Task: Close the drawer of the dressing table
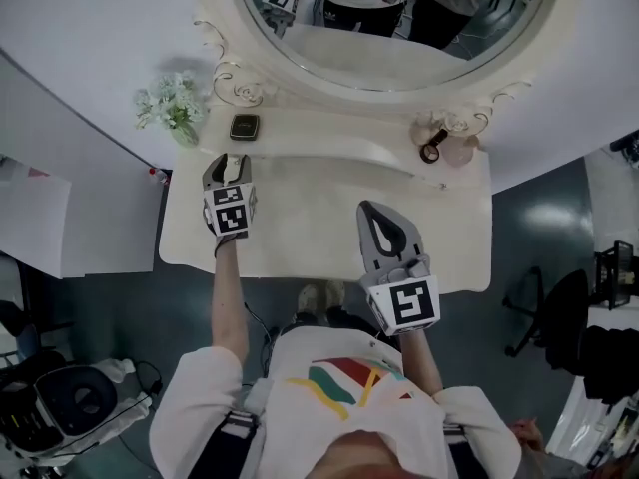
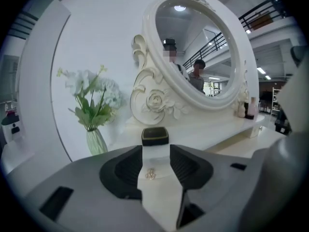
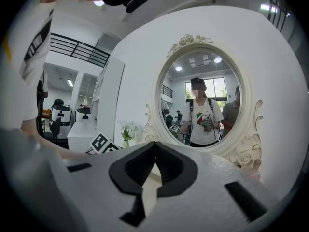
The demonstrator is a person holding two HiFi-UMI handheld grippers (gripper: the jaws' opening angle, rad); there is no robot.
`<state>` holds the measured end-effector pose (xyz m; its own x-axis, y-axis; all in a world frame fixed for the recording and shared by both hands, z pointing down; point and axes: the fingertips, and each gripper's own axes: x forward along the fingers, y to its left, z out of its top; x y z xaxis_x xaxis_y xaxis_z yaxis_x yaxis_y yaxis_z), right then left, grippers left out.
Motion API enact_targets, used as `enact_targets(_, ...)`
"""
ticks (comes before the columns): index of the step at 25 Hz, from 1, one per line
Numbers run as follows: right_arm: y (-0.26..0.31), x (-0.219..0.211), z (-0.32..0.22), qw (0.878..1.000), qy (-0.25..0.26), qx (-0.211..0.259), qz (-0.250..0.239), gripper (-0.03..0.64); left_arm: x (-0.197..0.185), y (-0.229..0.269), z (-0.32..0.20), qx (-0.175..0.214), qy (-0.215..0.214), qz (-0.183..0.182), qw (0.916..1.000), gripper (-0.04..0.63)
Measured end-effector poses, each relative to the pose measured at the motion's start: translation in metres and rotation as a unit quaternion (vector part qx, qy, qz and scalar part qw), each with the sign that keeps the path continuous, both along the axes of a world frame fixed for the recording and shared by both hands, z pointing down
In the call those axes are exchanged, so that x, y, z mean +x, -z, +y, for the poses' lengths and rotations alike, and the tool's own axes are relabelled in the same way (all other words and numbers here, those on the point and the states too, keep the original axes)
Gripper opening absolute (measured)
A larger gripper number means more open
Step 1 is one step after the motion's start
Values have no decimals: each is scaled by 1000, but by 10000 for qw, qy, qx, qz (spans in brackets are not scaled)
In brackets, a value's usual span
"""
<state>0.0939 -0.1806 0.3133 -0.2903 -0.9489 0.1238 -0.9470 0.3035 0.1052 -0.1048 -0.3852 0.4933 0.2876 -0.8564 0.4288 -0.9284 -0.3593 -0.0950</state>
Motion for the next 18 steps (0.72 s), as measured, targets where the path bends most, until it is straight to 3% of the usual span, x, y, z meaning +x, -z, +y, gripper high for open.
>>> enact_targets(7,39,22,2,9985,-244,487,57,0,60,134,35,935,-525,412,9934,169)
enact_targets(13,77,51,11,9930,-641,958,255,0,127,249,103,1896,-1224,847,9705,103)
enact_targets(16,89,64,20,9895,-807,1159,308,0,151,283,142,2369,-1451,1039,9550,34)
enact_targets(18,92,70,28,9875,-895,1266,277,0,164,293,165,2545,-1627,1009,9479,21)
